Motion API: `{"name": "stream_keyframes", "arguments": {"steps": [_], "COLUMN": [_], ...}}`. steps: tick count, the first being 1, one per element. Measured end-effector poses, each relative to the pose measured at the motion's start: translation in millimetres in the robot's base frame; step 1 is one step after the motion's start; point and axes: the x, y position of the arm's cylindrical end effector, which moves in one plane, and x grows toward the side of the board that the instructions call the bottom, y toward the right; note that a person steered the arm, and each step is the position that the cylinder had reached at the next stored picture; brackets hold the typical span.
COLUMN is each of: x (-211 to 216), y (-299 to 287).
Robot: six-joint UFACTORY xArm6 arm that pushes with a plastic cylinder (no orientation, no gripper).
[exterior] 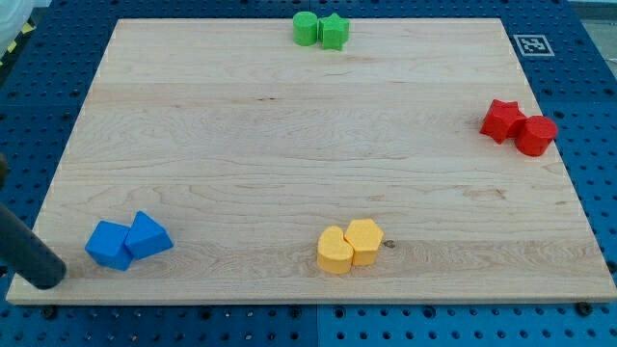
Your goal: Move blue cube to the center left
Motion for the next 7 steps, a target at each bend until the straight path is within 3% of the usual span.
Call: {"name": "stream_keyframes", "arguments": {"steps": [1, 3, 5, 7], "x": [0, -17, -55, -110], "y": [37, 39, 57, 112]}}
